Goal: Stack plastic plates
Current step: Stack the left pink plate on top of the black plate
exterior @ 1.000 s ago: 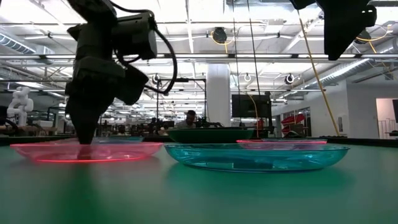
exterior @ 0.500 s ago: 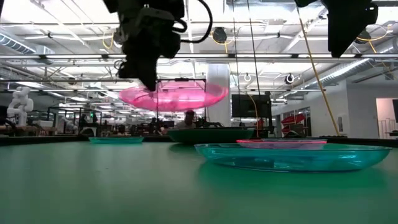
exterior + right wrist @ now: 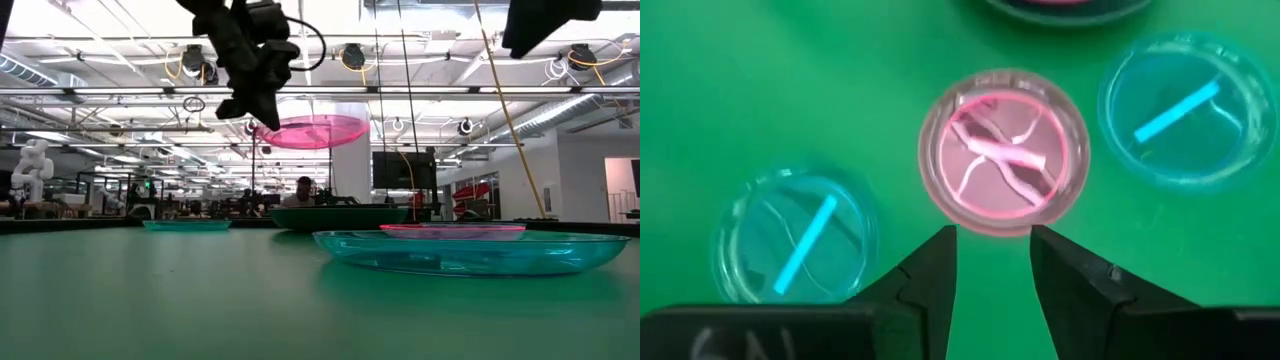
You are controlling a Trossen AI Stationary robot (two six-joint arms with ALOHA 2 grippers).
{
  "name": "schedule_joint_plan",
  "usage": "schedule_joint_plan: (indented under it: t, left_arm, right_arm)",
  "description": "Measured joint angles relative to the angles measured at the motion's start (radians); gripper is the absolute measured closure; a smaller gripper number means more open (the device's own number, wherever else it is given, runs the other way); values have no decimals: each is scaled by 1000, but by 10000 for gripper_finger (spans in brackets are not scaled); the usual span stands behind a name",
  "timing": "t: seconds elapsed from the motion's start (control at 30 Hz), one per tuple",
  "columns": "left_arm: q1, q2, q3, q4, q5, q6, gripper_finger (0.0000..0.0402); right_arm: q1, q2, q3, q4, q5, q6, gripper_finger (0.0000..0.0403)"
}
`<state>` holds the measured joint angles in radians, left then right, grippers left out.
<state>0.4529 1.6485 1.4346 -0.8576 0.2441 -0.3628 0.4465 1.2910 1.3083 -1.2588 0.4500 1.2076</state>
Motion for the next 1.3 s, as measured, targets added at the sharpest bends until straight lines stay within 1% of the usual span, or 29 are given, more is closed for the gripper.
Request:
schedule_joint_plan:
  t: [0.13, 0.3, 0.4, 0.43, 0.7, 0.87, 1.07, 1.23, 1.3]
  left_arm:
    - [77, 3, 0, 30, 17, 18, 401]
    - [144, 26, 0, 118, 21, 4, 401]
    - [164, 68, 3, 194, 39, -5, 401]
    - [176, 82, 1, 188, 52, -5, 401]
    - [204, 207, 0, 244, 70, 2, 401]
    - [216, 259, 0, 281, 71, -4, 401]
    - [216, 290, 0, 369, 66, -17, 399]
    - [215, 294, 1, 398, 64, -25, 388]
    - [215, 294, 1, 398, 42, -11, 386]
  right_arm:
    - [0, -30, 0, 5, 33, 3, 277]
    - [-1, -47, 0, 5, 76, 4, 277]
    - [-2, -49, 0, 4, 108, 4, 277]
    - [-2, -49, 0, 4, 118, 4, 277]
    - [-26, -50, 0, -15, 129, 11, 277]
    - [-48, -52, 0, -19, 128, 10, 277]
    - [-74, -51, 0, -24, 126, 10, 277]
    - [-85, -51, 0, -25, 125, 11, 277]
    - [-88, -51, 0, -25, 125, 11, 277]
